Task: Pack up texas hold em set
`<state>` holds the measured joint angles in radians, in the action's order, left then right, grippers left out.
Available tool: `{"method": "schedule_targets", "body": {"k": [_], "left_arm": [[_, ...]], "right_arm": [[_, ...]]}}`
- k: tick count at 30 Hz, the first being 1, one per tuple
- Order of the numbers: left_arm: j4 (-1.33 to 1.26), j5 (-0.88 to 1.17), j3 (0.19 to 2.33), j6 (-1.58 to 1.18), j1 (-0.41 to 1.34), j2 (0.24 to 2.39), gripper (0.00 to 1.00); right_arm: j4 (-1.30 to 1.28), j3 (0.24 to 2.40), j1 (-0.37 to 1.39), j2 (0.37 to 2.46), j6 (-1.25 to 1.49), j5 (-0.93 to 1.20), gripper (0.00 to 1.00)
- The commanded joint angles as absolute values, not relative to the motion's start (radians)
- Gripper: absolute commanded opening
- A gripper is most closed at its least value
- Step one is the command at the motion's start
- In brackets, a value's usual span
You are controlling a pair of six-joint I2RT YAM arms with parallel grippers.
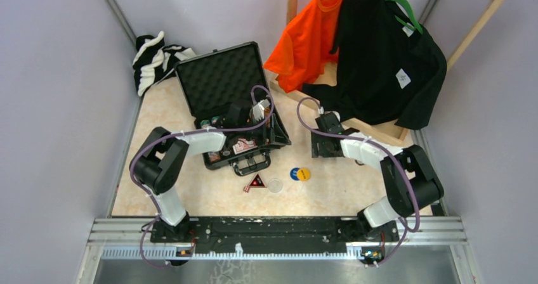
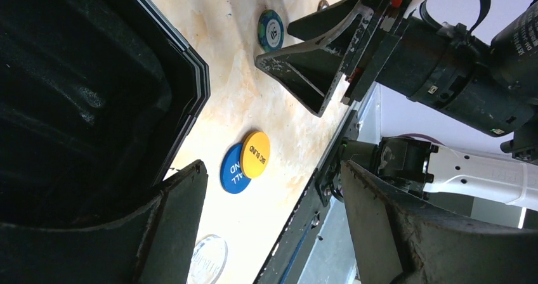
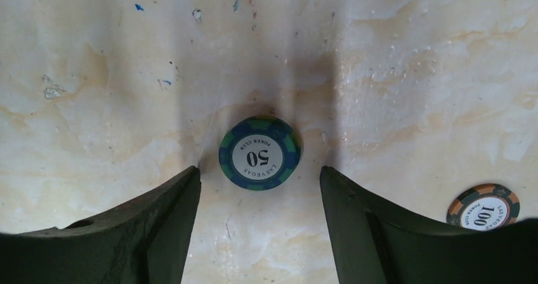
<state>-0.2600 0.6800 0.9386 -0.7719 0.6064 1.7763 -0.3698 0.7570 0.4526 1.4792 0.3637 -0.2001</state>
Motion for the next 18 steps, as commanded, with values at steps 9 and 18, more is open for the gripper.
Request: {"method": "schedule_targets", "body": {"k": [9, 18], "left_arm": [[-0.263, 0.694, 0.968, -0.754, 0.612, 1.758, 0.82], [-0.276, 0.716, 0.966, -0.768, 0.612, 1.769, 0.82]], "right_arm": [[-0.314, 0.787, 0.423, 1.519, 0.376, -0.193, 0.66], [-0.333, 0.794, 0.423, 1.523, 0.374, -0.203, 0.55]]}}
